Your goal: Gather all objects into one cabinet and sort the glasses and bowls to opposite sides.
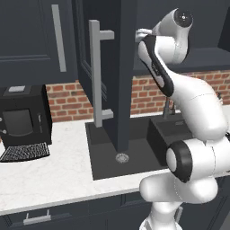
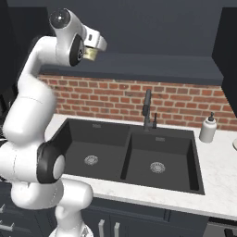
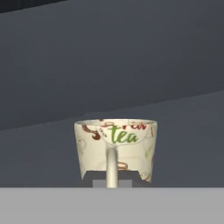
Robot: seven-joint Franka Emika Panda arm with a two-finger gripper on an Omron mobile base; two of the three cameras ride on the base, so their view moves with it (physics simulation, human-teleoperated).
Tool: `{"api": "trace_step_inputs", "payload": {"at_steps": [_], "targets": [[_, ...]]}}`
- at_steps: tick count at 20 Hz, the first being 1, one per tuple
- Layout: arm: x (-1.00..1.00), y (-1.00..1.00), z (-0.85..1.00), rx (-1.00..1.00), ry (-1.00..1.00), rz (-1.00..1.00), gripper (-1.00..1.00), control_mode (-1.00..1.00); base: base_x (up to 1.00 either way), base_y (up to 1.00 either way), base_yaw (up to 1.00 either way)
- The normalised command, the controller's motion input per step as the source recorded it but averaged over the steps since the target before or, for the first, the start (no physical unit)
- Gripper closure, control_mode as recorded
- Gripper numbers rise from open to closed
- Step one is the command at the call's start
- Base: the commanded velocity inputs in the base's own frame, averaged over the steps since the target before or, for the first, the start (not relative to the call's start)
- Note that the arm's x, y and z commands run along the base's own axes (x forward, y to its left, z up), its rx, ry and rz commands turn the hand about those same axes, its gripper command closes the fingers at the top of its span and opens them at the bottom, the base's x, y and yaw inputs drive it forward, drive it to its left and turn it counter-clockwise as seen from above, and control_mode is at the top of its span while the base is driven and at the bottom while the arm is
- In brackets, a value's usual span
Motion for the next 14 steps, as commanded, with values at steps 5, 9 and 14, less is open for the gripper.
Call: {"api": "trace_step_inputs", "payload": {"at_steps": [5,9,14], "targets": [[-1.00,0.00,0.00,0.00,-0.03,0.09,1.00,-1.00,0.00,0.00,0.00],[-1.00,0.00,0.24,0.00,-0.08,0.08,1.00,-1.00,0.00,0.00,0.00],[-1.00,0.00,0.18,0.00,-0.05,0.04,1.00,-1.00,0.00,0.00,0.00]]}}
